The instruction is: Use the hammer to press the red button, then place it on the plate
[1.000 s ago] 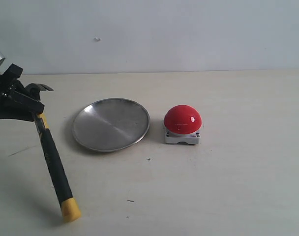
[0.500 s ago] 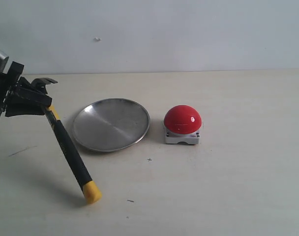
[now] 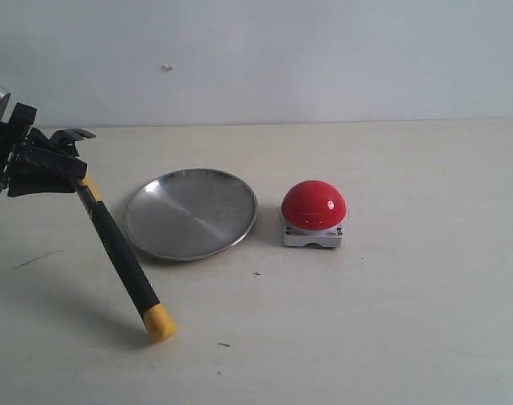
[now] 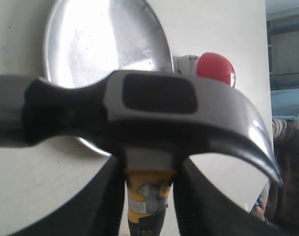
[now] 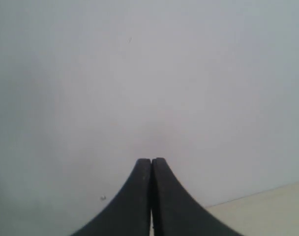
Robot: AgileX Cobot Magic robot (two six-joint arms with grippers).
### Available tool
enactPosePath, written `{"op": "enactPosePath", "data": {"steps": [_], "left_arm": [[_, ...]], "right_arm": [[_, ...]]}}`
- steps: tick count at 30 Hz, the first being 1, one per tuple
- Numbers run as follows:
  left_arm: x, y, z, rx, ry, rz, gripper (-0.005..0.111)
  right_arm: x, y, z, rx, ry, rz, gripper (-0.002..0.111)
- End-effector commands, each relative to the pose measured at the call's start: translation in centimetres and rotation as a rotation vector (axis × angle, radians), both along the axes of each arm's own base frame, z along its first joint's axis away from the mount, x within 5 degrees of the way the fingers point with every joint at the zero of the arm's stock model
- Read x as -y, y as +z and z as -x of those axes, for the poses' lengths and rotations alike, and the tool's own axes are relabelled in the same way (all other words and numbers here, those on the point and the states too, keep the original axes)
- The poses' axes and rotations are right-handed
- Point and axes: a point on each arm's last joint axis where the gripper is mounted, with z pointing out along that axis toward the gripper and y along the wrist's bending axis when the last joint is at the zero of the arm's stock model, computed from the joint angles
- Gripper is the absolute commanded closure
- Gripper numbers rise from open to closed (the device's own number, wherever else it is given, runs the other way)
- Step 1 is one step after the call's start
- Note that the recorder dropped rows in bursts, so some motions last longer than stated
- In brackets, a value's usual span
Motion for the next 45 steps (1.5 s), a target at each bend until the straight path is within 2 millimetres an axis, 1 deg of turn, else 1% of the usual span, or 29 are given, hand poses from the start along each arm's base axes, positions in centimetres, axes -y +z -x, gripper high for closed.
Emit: {"op": "enactPosePath", "data": {"steps": [1,2,3,4,5,6,8,9,10,11,13,15,18,20,23,25,26,28,30,32,34,36,37,38,39,40,41,43,45], "left_arm": [[0.2,1.4,-0.4,0.041,0.027,0.086,0.107],[0.3,1.4,-0.5,0.047,0.031,0.094,0.107],[0.3,1.6,-0.6,0.054,0.039,0.107,0.107],[0.3,1.6,-0.6,0.054,0.04,0.108,0.107],[0.4,1.6,-0.6,0.054,0.038,0.108,0.107],[0.4,1.6,-0.6,0.054,0.039,0.11,0.107],[0.5,1.6,-0.6,0.054,0.044,0.119,0.107],[0.5,1.7,-0.6,0.059,0.048,0.125,0.107],[0.6,1.7,-0.7,0.065,0.048,0.131,0.107],[0.8,1.7,-0.7,0.066,0.044,0.133,0.107],[0.8,1.7,-0.7,0.071,0.039,0.132,0.107],[0.9,1.7,-0.7,0.074,0.039,0.135,0.107],[0.9,1.7,-0.7,0.074,0.041,0.137,0.107],[0.9,1.7,-0.7,0.074,0.041,0.137,0.107],[0.9,1.7,-0.7,0.072,0.033,0.127,0.107],[0.9,1.6,-0.6,0.07,0.031,0.123,0.107],[1.0,1.6,-0.6,0.069,0.029,0.124,0.107],[1.1,1.6,-0.6,0.069,0.025,0.124,0.107],[1.4,1.7,-0.7,0.07,0.021,0.128,0.107],[1.6,1.7,-0.6,0.071,0.016,0.128,0.107],[1.8,1.7,-0.7,0.084,0.012,0.135,0.107],[1.8,1.8,-0.7,0.103,0.006,0.136,0.107],[1.8,1.8,-0.7,0.103,0.008,0.137,0.107],[1.8,1.8,-0.8,0.103,0.009,0.139,0.107],[1.8,1.8,-0.8,0.104,0.012,0.142,0.107],[1.8,1.9,-0.8,0.104,0.013,0.144,0.107],[1.8,1.9,-0.8,0.105,0.017,0.149,0.107],[1.9,2.0,-0.9,0.108,0.027,0.161,0.107],[1.9,2.0,-0.9,0.106,0.027,0.163,0.107]], "right_arm": [[-1.7,3.3,-5.0,-0.154,0.208,0.196,0.108],[-2.1,3.5,-6.0,-0.182,0.27,0.203,0.108],[-3.3,4.6,-8.4,-0.2,0.437,0.33,0.108],[-3.8,5.0,-9.0,-0.192,0.507,0.352,0.108],[-4.3,5.6,-10.5,-0.221,0.597,0.306,0.108],[-4.4,5.8,-11.5,-0.266,0.633,0.272,0.108],[-4.5,5.9,-13.7,-0.418,0.708,0.292,0.108],[-4.6,6.1,-15.1,-0.495,0.759,0.206,0.108],[-5.1,6.1,-16.1,-0.514,0.856,0.183,0.108],[-5.9,6.0,-17.5,-0.529,0.931,0.177,0.108],[-7.0,6.0,-19.1,-0.534,0.943,0.193,0.108],[-7.7,6.2,-20.9,-0.502,0.857,0.274,0.108],[-7.4,6.5,-22.3,-0.458,0.708,0.381,0.108],[-6.4,6.8,-23.2,-0.438,0.562,0.447,0.108],[-4.3,7.2,-24.3,-0.435,0.296,0.537,0.108],[-3.1,7.2,-24.7,-0.441,0.157,0.611,0.108],[-2.2,7.3,-24.9,-0.452,0.055,0.649,0.108],[-0.9,7.3,-25.1,-0.476,-0.096,0.769,0.108],[0.7,7.4,-25.2,-0.538,-0.291,0.909,0.108],[2.2,7.4,-25.4,-0.686,-0.446,1.041,0.108],[3.0,6.9,-25.7,-0.902,-0.479,1.075,0.108],[3.0,5.9,-26.1,-1.146,-0.371,1.08,0.108],[2.5,5.0,-26.2,-1.306,-0.272,0.999,0.108],[2.0,4.4,-26.2,-1.408,-0.172,0.955,0.108],[1.3,3.6,-26.3,-1.509,-0.06,0.887,0.108],[-0.3,3.0,-26.3,-1.562,0.141,0.785,0.108],[-1.5,2.4,-26.4,-1.576,0.291,0.724,0.108],[-5.2,1.8,-26.5,-1.462,0.646,0.577,0.107],[-8.2,1.8,-27.0,-1.303,0.829,0.454,0.105]]}}
